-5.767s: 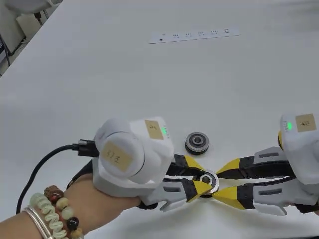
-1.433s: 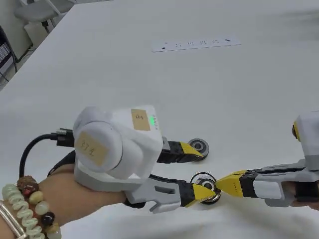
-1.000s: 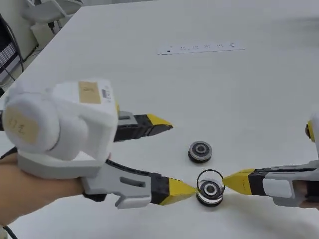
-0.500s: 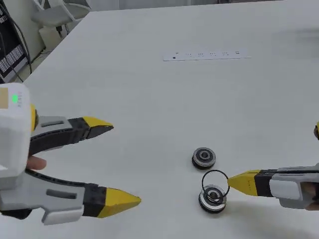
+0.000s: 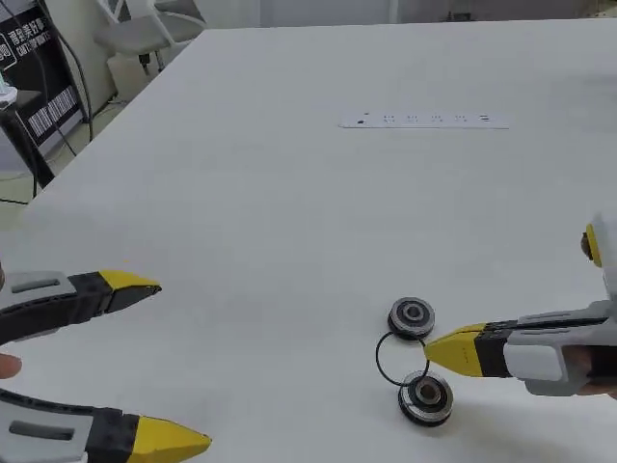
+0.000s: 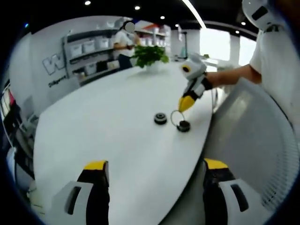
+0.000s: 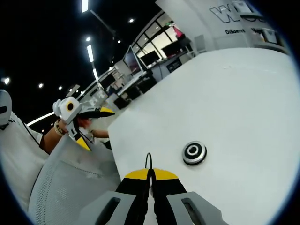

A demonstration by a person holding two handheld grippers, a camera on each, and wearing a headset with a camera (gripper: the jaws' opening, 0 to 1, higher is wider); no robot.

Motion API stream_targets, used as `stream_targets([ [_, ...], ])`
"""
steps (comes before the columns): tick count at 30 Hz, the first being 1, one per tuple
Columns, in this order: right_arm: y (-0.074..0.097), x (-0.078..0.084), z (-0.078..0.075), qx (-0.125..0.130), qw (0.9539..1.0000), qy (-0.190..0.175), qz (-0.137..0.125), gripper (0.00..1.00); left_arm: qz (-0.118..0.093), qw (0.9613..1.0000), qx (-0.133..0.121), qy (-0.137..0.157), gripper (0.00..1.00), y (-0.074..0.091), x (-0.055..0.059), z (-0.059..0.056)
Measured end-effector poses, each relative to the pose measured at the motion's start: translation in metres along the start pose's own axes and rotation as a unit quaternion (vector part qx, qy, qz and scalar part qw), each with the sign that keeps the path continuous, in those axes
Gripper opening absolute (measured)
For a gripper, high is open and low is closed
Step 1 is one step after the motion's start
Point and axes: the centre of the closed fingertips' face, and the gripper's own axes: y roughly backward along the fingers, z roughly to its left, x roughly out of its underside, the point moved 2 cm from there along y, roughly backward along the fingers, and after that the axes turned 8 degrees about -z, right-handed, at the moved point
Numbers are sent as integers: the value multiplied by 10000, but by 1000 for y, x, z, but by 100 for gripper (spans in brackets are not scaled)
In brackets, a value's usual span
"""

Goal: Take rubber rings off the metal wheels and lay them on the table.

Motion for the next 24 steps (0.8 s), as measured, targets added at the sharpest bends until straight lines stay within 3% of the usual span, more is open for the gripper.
stream_targets([
  [5,-12,1,6,-189,9994,171,238,0,-55,9998,-150,126,84,4,4,-1],
  [14,-36,14,14,-471,9945,508,779,0,37,9995,-132,285,87,3,13,-10],
  [24,-51,25,10,-470,9896,798,1100,0,22,9992,-189,344,86,3,14,-10],
])
